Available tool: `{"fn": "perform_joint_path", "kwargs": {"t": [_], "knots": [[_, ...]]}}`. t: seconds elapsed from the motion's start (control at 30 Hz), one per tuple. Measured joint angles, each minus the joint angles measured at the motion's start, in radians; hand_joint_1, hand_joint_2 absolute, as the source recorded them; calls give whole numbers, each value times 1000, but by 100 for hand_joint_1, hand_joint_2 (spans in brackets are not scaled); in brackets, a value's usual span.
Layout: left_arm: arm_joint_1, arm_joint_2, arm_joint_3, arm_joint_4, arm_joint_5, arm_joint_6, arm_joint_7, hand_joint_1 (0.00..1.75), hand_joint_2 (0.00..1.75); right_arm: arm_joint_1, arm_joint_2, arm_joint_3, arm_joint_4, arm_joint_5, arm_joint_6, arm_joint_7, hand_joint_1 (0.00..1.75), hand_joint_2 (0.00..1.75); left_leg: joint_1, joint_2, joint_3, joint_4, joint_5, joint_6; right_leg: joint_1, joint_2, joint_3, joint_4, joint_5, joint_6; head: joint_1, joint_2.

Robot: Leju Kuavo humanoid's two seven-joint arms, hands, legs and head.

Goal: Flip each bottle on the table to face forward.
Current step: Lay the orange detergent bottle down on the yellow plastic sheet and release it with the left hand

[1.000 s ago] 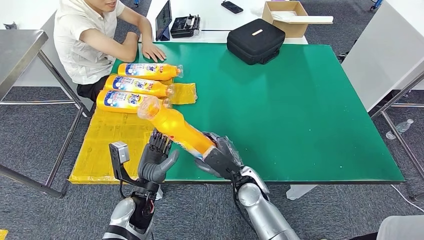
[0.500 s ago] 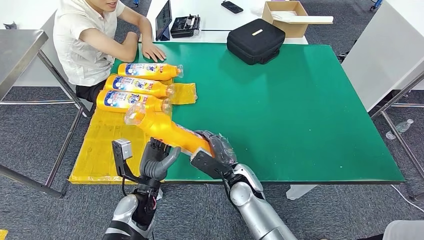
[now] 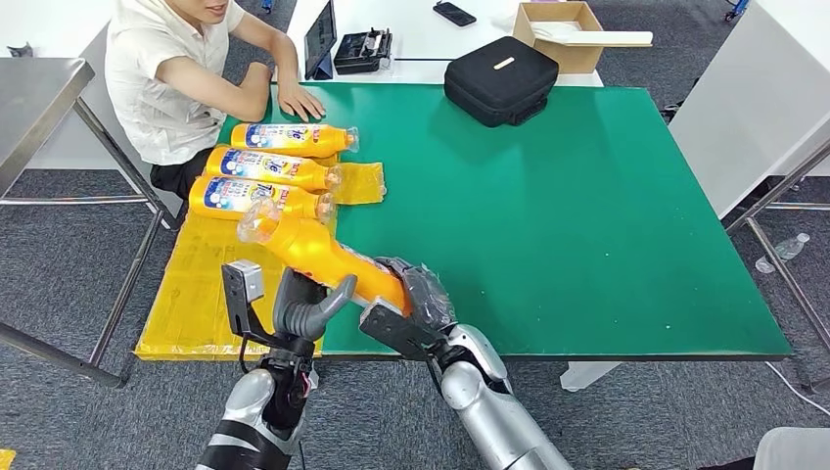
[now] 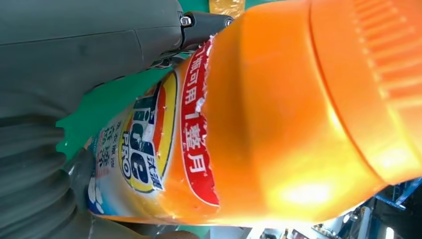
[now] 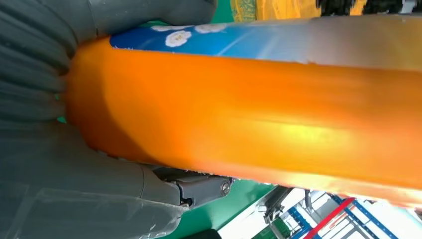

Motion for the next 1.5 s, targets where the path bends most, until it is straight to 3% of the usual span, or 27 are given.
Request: {"fn": "perform_joint_path", "kwargs": {"t": [0.23,0.27,0.37,0.4,0.77,0.8,0.9,0.93,1.07,1.3,1.5], "knots": [[-22,-3,-5,0,24,8,-5,1,175,-11,14,9,23,37,-24,-18,128,175,0,0,0,0,0,0,0,0,0,0,0,0,0,0],[-27,-4,-5,1,32,7,-6,36,175,-14,17,10,27,42,-29,-23,127,175,0,0,0,0,0,0,0,0,0,0,0,0,0,0],[-41,-6,-3,6,45,4,-11,166,175,-20,24,17,40,50,-40,-33,117,175,0,0,0,0,0,0,0,0,0,0,0,0,0,0],[-43,-7,-2,8,48,4,-12,175,175,-22,25,19,44,51,-43,-34,113,175,0,0,0,0,0,0,0,0,0,0,0,0,0,0],[-47,-8,8,21,70,-3,-26,175,175,-39,32,31,85,68,-68,-33,107,175,0,0,0,0,0,0,0,0,0,0,0,0,0,0],[-47,-8,9,22,70,-3,-26,175,175,-40,32,32,88,68,-68,-33,93,175,0,0,0,0,0,0,0,0,0,0,0,0,0,0],[-47,-8,12,24,81,-6,-25,175,175,-41,33,33,93,67,-68,-33,17,175,0,0,0,0,0,0,0,0,0,0,0,0,0,0],[-47,-8,12,25,94,-11,-23,175,175,-41,34,34,95,67,-68,-34,4,175,0,0,0,0,0,0,0,0,0,0,0,0,0,0],[-46,-8,15,25,146,-40,-14,175,175,-39,35,41,110,79,-79,-40,0,0,0,0,0,0,0,0,0,0,0,0,0,0,0,0],[-44,-8,17,24,52,-7,-10,175,175,-26,39,54,140,125,-158,-26,0,0,0,0,-1,0,0,0,0,0,-1,0,0,0,0,0],[-46,-8,37,-25,-411,169,54,175,175,28,40,5,143,239,-276,46,0,0,0,0,-2,0,0,0,0,0,-1,0,0,0,0,0]]}}
